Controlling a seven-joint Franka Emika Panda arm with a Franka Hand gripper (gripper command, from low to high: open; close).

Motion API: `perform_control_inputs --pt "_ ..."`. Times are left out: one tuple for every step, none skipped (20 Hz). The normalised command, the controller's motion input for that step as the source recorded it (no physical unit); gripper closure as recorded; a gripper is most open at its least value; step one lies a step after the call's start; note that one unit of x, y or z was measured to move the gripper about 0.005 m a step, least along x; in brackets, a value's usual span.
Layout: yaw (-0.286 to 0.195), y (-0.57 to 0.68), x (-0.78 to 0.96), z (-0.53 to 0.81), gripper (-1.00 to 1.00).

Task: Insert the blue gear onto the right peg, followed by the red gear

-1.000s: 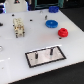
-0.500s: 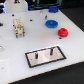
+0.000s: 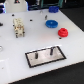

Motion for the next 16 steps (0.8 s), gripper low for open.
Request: perform_control_inputs --pt "0.000 0.56 -0.34 -0.43 -1.00" --pt "0.000 0.55 -0.34 -0.44 -1.00" --pt "0.000 0.54 -0.32 -0.46 -1.00" --pt "0.000 0.51 -0.28 -0.50 -1.00" --pt "0.000 0.44 -0.28 -0.55 -1.00" --pt "0.000 0.38 -0.26 -0.57 -1.00" --pt "0.000 0.30 -0.23 -0.58 -1.00" --pt "0.000 0.25 -0.18 -0.57 -1.00" --pt "0.000 0.21 -0.15 -0.56 -1.00" --pt "0.000 0.19 -0.13 -0.56 -1.00" --pt "0.000 0.14 -0.17 -0.57 -1.00" --pt "0.000 0.09 -0.19 -0.57 -1.00" --pt "0.000 0.07 -0.19 -0.57 -1.00" --pt "0.000 0.02 -0.18 -0.57 -1.00" --pt "0.000 0.02 -0.19 -0.55 -1.00" --pt "0.000 0.01 -0.17 -0.53 -1.00"
